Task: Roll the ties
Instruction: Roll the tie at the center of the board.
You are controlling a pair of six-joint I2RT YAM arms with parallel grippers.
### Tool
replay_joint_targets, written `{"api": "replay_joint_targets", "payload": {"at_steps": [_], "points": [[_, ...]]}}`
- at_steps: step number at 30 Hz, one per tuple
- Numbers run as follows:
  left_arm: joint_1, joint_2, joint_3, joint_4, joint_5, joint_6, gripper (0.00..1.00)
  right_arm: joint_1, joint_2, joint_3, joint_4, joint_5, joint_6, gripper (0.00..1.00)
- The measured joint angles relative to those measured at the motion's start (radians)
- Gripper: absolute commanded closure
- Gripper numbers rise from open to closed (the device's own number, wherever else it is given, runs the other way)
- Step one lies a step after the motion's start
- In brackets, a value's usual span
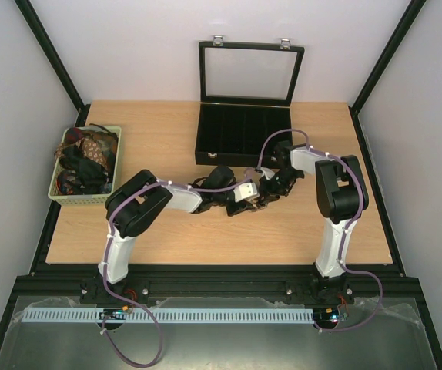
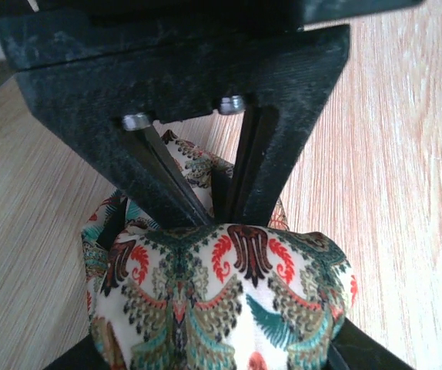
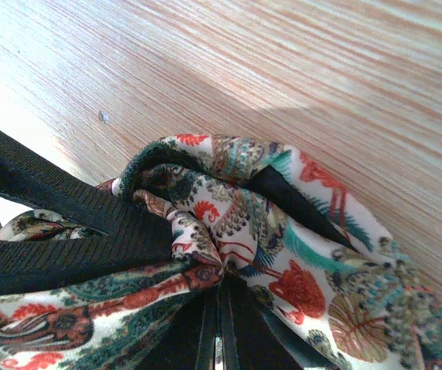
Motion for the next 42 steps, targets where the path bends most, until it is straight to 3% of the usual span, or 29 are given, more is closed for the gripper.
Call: {"api": "replay_joint_targets", "payload": {"at_steps": [3, 13, 16, 23, 28, 35, 38, 42], "points": [[0.006, 0.011, 0.037, -0.057, 0.015, -0.010, 0.78, -0.022, 0.000, 0.001, -0.007, -0.014, 0.019, 0.96], [0.014, 0.031, 0.068, -0.080, 0.029, 0.003, 0.80, -0.183, -0.014, -0.002, -0.003, -0.076, 0.061, 0.49], [0.014, 0.031, 0.068, -0.082, 0.032, 0.015, 0.80, -0.190, -0.014, 0.004, 0.002, -0.090, 0.075, 0.42], [0.014, 0.031, 0.068, -0.083, 0.032, 0.021, 0.79, -0.187, 0.026, 0.064, -0.031, -0.092, 0.077, 0.44], [0.014, 0.031, 0.068, -0.082, 0.032, 0.020, 0.79, -0.200, 0.097, 0.085, -0.111, -0.244, 0.012, 0.45], [0.014, 0.031, 0.068, -0.083, 0.041, 0.020, 0.78, -0.202, 0.119, 0.025, -0.136, -0.415, -0.079, 0.32], [0.014, 0.032, 0.068, -0.083, 0.040, 0.019, 0.78, -0.201, 0.116, 0.005, -0.129, -0.457, -0.086, 0.20], [0.013, 0.032, 0.068, -0.083, 0.040, 0.018, 0.78, -0.193, 0.111, -0.004, -0.129, -0.503, -0.098, 0.17]]}}
